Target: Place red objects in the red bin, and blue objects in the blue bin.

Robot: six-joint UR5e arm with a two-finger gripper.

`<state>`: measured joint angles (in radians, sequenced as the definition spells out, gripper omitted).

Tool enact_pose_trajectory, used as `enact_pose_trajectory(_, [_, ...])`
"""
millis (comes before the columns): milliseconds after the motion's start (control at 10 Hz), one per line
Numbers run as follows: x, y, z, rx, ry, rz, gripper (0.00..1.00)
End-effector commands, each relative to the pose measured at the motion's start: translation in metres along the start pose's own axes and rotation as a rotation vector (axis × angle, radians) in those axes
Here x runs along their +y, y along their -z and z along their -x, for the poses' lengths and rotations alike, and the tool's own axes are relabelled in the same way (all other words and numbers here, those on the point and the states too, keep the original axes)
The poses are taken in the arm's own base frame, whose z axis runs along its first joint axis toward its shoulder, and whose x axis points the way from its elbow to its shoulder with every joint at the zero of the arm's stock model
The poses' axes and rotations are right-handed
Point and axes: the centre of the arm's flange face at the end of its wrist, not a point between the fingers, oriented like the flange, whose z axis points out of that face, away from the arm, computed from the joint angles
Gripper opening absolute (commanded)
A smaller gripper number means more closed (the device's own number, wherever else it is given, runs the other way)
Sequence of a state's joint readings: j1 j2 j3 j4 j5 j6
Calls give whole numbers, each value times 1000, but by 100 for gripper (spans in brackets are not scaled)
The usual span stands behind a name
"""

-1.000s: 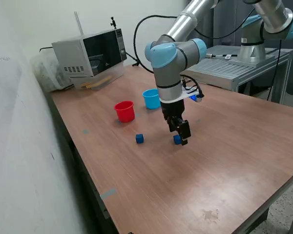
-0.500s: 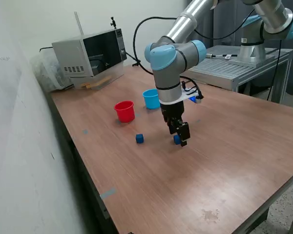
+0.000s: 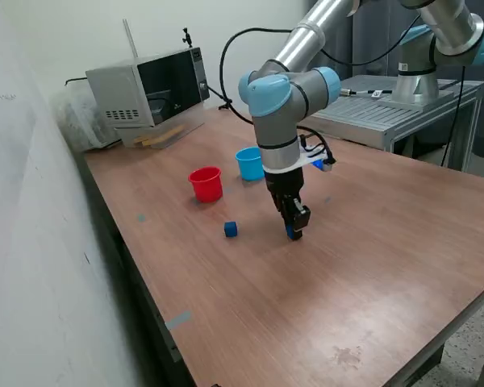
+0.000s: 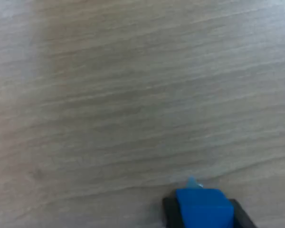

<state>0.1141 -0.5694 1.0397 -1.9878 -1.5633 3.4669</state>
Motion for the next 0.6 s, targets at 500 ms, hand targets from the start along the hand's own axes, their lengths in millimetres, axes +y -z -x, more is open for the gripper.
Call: enact_pose_trajectory(500, [-16,79,13,-65,57,82,0])
